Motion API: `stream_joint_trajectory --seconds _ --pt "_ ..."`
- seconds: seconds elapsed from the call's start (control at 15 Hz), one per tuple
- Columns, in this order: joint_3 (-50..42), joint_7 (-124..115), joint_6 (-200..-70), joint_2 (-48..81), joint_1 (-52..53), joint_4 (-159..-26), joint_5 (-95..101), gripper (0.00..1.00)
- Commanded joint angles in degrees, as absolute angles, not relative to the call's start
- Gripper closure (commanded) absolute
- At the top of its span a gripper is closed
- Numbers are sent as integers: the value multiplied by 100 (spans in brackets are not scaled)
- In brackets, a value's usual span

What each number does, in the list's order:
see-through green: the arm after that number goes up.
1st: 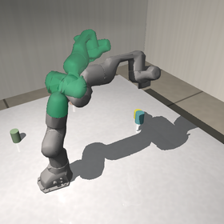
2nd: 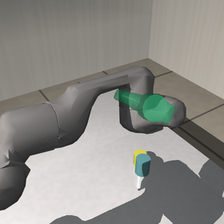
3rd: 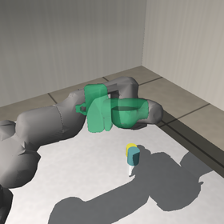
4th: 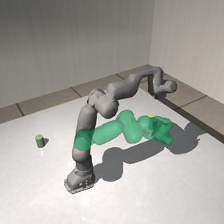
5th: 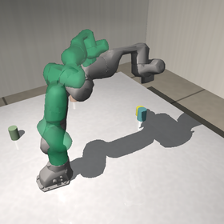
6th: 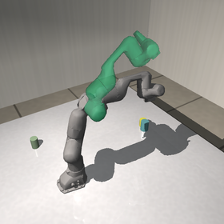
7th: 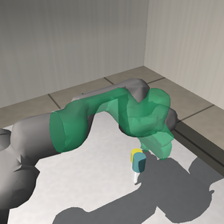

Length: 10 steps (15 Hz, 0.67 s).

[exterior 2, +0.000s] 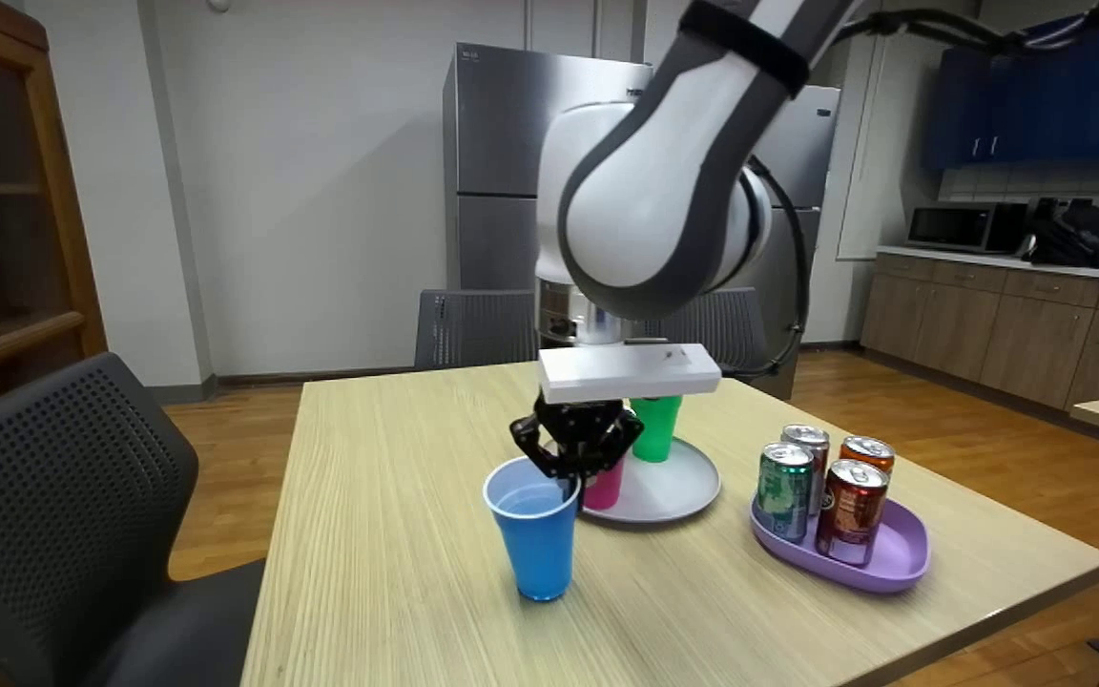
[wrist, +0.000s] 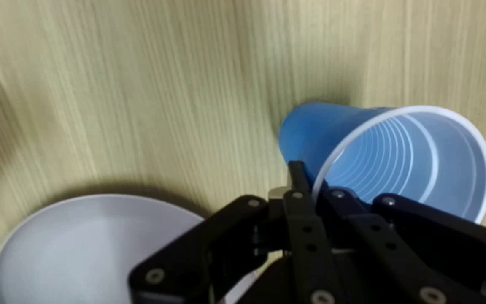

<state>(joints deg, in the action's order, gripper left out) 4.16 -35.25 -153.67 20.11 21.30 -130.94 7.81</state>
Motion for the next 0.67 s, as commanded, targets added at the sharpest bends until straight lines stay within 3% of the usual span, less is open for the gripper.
stream_joint_trajectory --seconds 0.0,0.6 --pt "283 -3379 -15897 1197 1806 -14237 607 99" --pt "-68 -3355 -16364 222 1053 -15390 571 99"
